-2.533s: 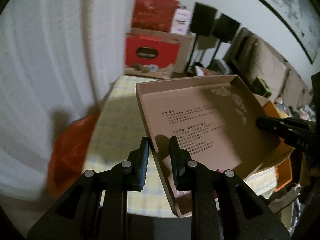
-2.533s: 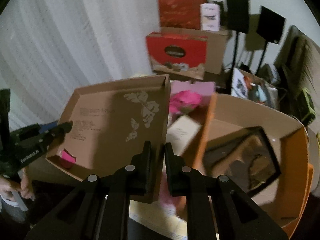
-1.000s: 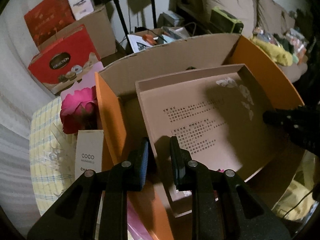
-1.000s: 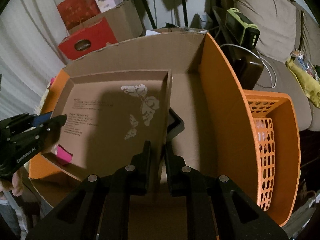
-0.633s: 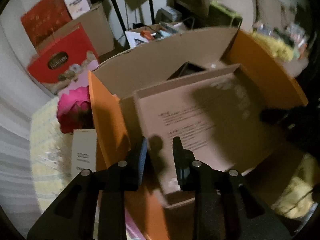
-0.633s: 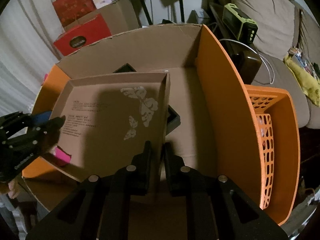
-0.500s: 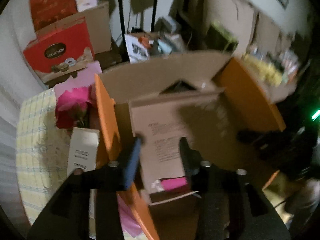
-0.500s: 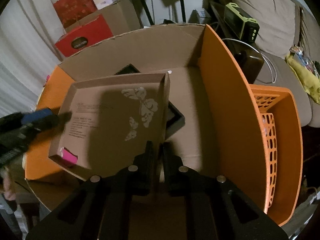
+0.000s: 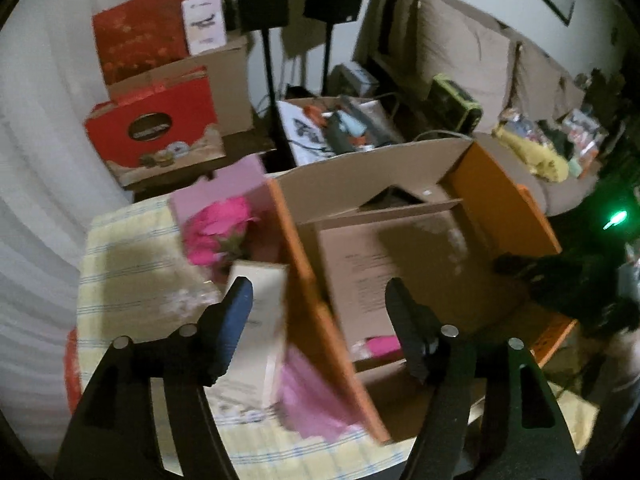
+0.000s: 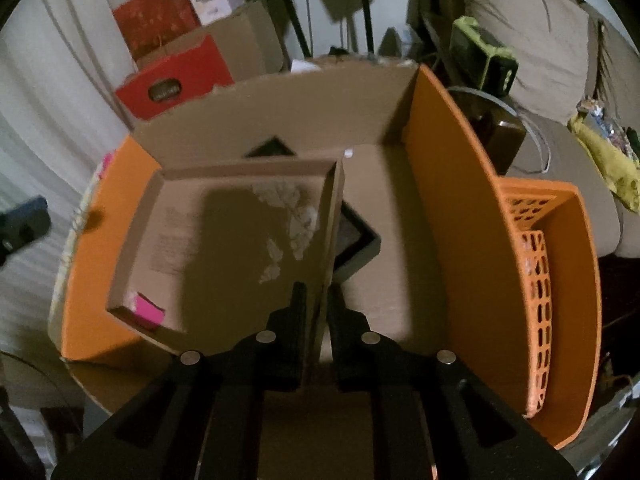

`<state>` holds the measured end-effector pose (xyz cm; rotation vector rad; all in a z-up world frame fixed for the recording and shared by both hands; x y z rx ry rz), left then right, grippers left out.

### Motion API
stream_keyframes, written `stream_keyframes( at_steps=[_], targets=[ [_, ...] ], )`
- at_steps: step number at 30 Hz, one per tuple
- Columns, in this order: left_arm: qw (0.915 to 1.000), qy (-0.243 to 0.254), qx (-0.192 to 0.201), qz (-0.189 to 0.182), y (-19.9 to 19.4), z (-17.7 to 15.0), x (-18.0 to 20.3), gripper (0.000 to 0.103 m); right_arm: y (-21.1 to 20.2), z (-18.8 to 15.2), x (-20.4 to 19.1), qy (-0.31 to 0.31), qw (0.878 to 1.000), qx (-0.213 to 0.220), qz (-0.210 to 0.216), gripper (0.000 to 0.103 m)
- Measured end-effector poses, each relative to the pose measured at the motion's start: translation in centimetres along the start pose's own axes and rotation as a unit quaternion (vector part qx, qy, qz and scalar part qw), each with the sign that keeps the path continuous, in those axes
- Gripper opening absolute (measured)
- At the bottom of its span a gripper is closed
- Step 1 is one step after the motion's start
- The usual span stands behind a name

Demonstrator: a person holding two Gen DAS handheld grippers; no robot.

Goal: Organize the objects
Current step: 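Lower the cardboard tray into the orange box and open the left tool, then move the left tool toward the white Chanel perfume box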

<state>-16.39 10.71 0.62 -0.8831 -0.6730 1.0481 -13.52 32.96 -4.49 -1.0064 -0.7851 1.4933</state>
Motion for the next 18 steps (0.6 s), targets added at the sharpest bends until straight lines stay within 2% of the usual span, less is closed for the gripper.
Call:
stream_keyframes(
  at_steps=[4, 8, 13, 18],
  targets=[
    [0.9998, -0.019, -0.005, 0.009, -0.2, -1.2, -2.7, 0.07, -2.3, 0.5, -2.0, -0.016, 1.0, 0.024, 0.013, 0.013],
    [0.9987, -0.043, -0.014, 0.022, 0.4, -2.7, -5.5, 0.074, -3.6, 0.7, -5.2, -0.044, 0.998, 0.041, 0.029, 0.032],
    [0.9973, -0.059, -0.034, 0.029, 2.2, -4.8, -8.0, 0.074, -4.0, 0.4, -9.7, -0.076, 0.995, 0.047, 0.052, 0.037],
    [0.9967, -0.065, -0.042, 0.024, 3.7, -6.3, -8.4, 0.074, -4.0, 0.2, -12.5, -0.085, 0.993, 0.054, 0.067, 0.042]
  ],
)
Point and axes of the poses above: each gripper's, at about its wrist camera, not at the fingertips, and y roughly the way its jaws point, x to its right, z to its top, the point moved 4 cm from there along y, roughly the way its jaws point, and after that the axes turned 3 degrees about -x, right-handed, at the moved point
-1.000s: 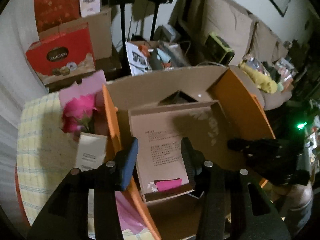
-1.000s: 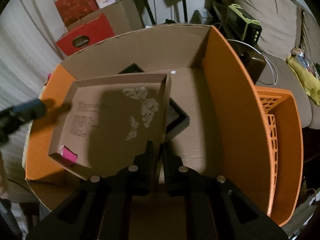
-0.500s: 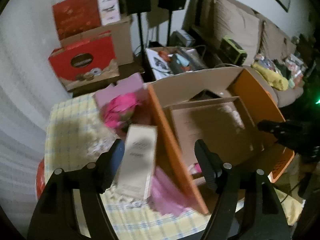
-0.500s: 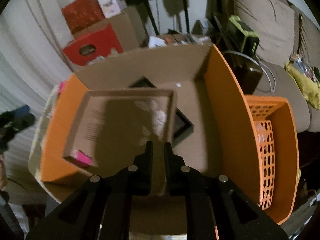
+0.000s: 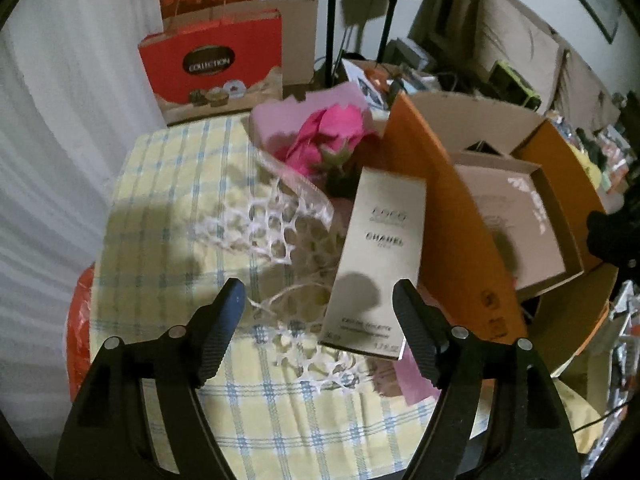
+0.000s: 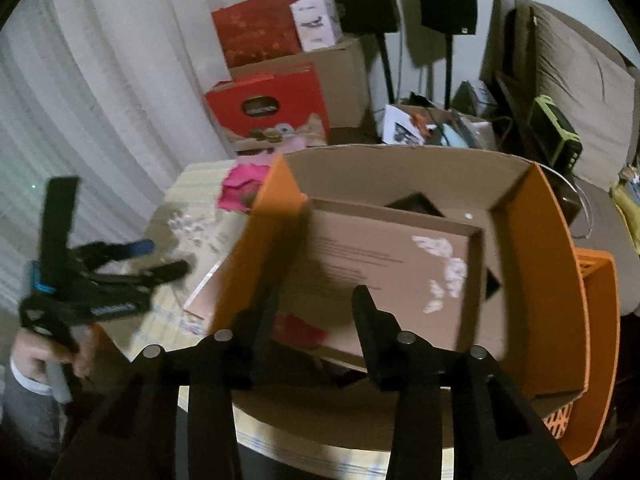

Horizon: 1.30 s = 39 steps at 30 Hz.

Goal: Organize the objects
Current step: 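Move the left tool toward the white Chanel perfume box, then close the left tool around the Chanel perfume box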

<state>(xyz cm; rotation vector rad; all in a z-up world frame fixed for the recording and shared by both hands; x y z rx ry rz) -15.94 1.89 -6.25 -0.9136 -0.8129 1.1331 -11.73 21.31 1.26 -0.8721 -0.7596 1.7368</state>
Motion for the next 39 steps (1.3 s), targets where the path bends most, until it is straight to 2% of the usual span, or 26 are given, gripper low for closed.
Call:
stream_keyframes(
  at_steps=[3, 6, 12, 15, 17, 18, 19, 20, 21, 22, 27, 33, 35, 36, 37, 39],
  targets=[
    [1.0, 0.005, 0.0, -0.008, 0.6, -0.5, 0.3, 0.074, 0.6, 0.1, -1.1, -0.002, 1.0, -0.001, 0.003, 0.044],
    [0.9998, 0.008, 0.01, -0.015, 0.7, -0.7, 0.6, 0.083, 1.2, 0.1, -1.7, 0.002, 1.0, -0.004, 0.009, 0.046],
    [0.9995, 0.017, 0.016, -0.023, 0.5, -0.7, 1.0, 0.083, 2.2, -0.3, -2.8, 0.007, 1.0, -0.012, 0.02, 0.047],
    [0.9994, 0.029, 0.016, -0.013, 0.9, -0.7, 1.4, 0.082, 2.5, -0.5, -3.1, 0.006, 1.0, -0.014, 0.024, 0.047],
    [0.9994, 0.031, 0.013, -0.008, 1.2, -0.9, 1.5, 0.075, 2.6, -0.5, -3.1, 0.009, 1.0, -0.016, 0.026, 0.047],
    [0.9995, 0.028, 0.01, -0.013, 1.3, -0.9, 1.4, 0.06, 2.6, -0.4, -3.1, 0.011, 0.999, -0.016, 0.028, 0.047],
    [0.9995, 0.023, 0.006, -0.021, 1.4, -1.0, 1.3, 0.05, 2.6, -0.4, -3.1, 0.014, 0.999, -0.016, 0.029, 0.047],
    [0.9996, 0.018, 0.006, -0.023, 1.3, -1.1, 1.2, 0.044, 2.5, -0.2, -3.1, 0.017, 0.999, -0.014, 0.032, 0.047],
    [0.9996, 0.015, 0.009, -0.024, 1.2, -1.2, 1.1, 0.028, 2.4, -0.2, -3.1, 0.018, 0.999, -0.013, 0.033, 0.047],
    [0.9995, 0.013, 0.011, -0.028, 1.0, -1.3, 1.0, 0.02, 2.3, -0.1, -3.1, 0.018, 0.999, -0.012, 0.034, 0.047],
    [0.9987, -0.003, 0.034, -0.038, -0.8, -1.4, 0.5, 0.008, 2.1, 0.1, -3.7, 0.018, 0.999, -0.013, 0.045, 0.047],
    [0.9982, -0.007, 0.032, -0.051, -1.3, -1.6, 0.4, 0.007, 3.2, -0.2, -5.5, 0.009, 0.998, -0.026, 0.062, 0.047],
    [0.9986, -0.006, 0.029, -0.043, -1.1, -1.4, 0.3, 0.014, 3.5, -0.3, -6.0, 0.005, 0.997, -0.029, 0.065, 0.047],
    [0.9988, -0.011, 0.028, -0.038, -1.0, -1.4, 0.1, 0.035, 3.7, -0.4, -6.2, 0.003, 0.997, -0.031, 0.066, 0.047],
    [0.9987, -0.017, 0.032, -0.037, -0.9, -1.2, 0.0, 0.062, 3.8, -0.5, -6.4, 0.002, 0.997, -0.032, 0.067, 0.047],
    [0.9979, -0.016, 0.05, -0.039, -1.1, -0.8, -0.1, 0.08, 3.9, -0.6, -6.5, 0.002, 0.997, -0.033, 0.068, 0.047]
  ],
)
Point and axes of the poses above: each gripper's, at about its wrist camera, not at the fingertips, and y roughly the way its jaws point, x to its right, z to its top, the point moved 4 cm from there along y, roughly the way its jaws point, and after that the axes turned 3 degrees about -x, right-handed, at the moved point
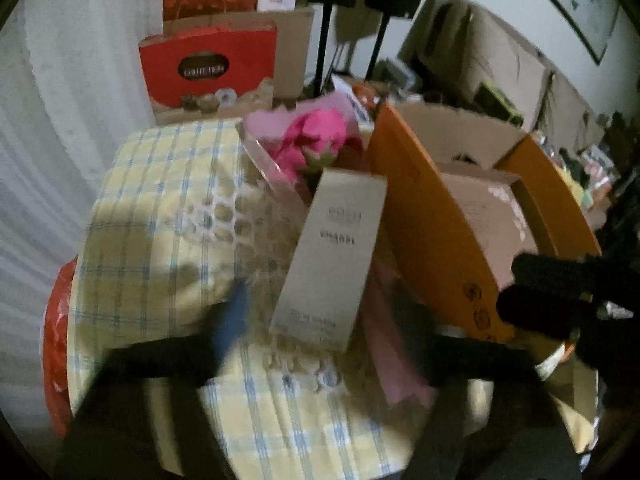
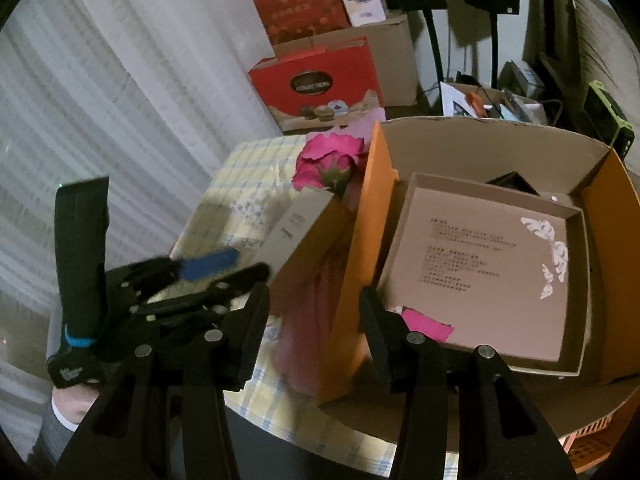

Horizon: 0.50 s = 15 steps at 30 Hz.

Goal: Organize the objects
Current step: 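Close the left tool around the Chanel perfume box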

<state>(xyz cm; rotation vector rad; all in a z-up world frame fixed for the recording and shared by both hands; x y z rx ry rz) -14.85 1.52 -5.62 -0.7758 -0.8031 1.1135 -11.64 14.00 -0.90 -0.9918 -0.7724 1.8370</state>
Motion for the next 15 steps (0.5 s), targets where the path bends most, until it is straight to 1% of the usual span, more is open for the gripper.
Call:
stream_keyframes(
  at_steps=[3, 7, 8, 9, 10, 11, 12, 15],
  targets=[
    [0.9997, 0.016, -0.002, 0.017, 0.9, 0.5, 0.2, 0.08, 0.0, -0.1, 0.2, 0.003, 1.0, 0.001, -0.001, 0.047],
    [0.9992, 0.025, -0.022, 0.024, 2.9, 0.6, 0.4, 0.079, -0.2, 0.1, 0.5, 0.008, 1.0, 0.003, -0.003, 0.047],
    [0.9991, 0.025, -0.023, 0.024, 3.1, 0.5, 0.4, 0.078, -0.2, 0.1, 0.5, 0.009, 1.0, 0.003, -0.003, 0.047],
    [0.9991, 0.025, -0.025, 0.023, 3.5, 0.5, 0.4, 0.074, -0.2, 0.1, 0.6, 0.01, 1.0, 0.004, -0.003, 0.047],
    [0.9991, 0.024, -0.028, 0.019, 3.7, 0.4, 0.3, 0.061, -0.2, 0.2, 0.6, 0.011, 1.0, 0.004, -0.003, 0.047],
    [0.9992, 0.02, -0.034, 0.01, 3.9, 0.2, 0.3, 0.051, -0.1, 0.2, 0.6, 0.012, 1.0, 0.004, -0.002, 0.047],
    [0.9991, 0.015, -0.04, 0.003, 4.2, 0.1, 0.2, 0.05, -0.1, 0.3, 0.6, 0.013, 1.0, 0.004, -0.001, 0.047],
    [0.9996, 0.007, -0.029, -0.002, 3.9, -0.2, -0.3, 0.05, 0.2, 0.4, 0.4, 0.014, 1.0, 0.004, 0.002, 0.047]
  ],
)
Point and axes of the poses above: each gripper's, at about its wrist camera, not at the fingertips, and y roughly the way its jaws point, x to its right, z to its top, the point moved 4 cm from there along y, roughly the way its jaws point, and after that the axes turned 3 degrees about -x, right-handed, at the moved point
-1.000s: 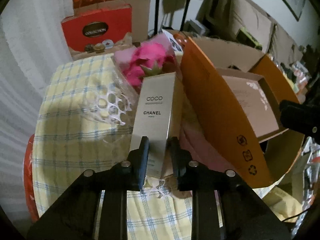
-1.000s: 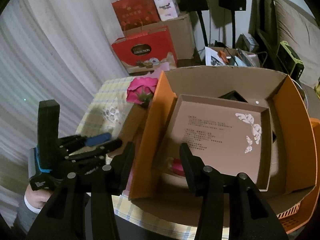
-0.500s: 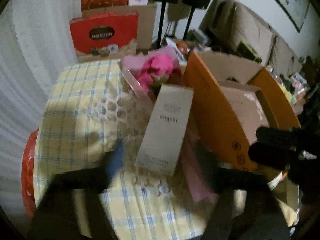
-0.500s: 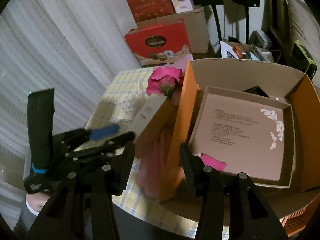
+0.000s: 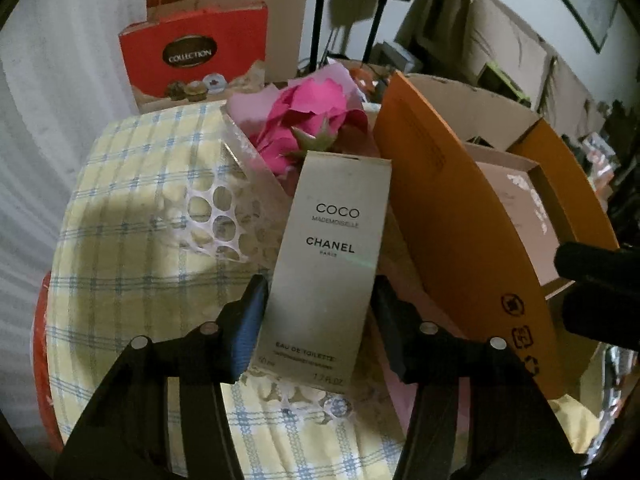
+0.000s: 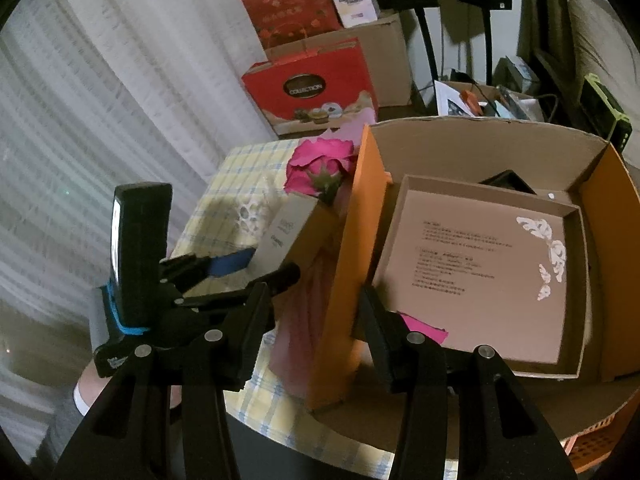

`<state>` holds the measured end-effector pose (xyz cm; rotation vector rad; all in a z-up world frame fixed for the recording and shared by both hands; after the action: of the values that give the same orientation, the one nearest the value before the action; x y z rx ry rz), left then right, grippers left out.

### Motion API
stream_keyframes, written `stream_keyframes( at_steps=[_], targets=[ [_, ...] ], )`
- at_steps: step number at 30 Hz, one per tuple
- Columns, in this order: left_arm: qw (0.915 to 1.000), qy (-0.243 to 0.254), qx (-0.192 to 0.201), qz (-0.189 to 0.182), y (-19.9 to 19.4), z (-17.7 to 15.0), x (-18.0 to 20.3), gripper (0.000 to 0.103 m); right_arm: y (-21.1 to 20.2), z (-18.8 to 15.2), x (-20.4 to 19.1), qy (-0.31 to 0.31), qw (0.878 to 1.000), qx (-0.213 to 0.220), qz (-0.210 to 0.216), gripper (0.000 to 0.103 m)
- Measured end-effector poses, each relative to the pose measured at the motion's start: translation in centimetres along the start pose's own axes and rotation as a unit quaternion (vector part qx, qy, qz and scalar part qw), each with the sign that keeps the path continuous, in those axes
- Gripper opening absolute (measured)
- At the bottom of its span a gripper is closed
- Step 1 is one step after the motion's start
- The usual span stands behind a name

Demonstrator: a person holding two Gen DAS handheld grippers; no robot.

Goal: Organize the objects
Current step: 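Close the left tool around the Chanel perfume box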

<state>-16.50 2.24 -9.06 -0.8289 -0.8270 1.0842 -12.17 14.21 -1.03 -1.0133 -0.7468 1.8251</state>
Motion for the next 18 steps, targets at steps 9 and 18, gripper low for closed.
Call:
stream_keyframes(
  at_steps=[9, 18],
  targets=[
    [0.9985, -0.017, 0.051, -0.013, -5.1, -0.8, -0.3, 0.048, 1.2, 0.9, -1.5, 0.006, 1.0, 0.001, 0.03, 0.047],
    [0.9967, -0.035, 0.066, -0.033, -7.8, -0.8, 0.3, 0.002, 2.7, 1.8, -2.9, 0.042, 0.996, -0.008, 0.076, 0.057]
  ],
)
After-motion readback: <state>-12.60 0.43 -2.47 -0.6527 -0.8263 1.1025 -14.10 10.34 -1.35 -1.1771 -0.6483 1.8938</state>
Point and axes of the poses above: each gripper's, at about its wrist camera, not at the fingertips, and y roughly the way its jaws point, x to its right, z to its top, the point moved 4 cm from there along y, roughly the way its jaws point, and after that the axes turned 3 degrees about -x, right-handed, at the moved point
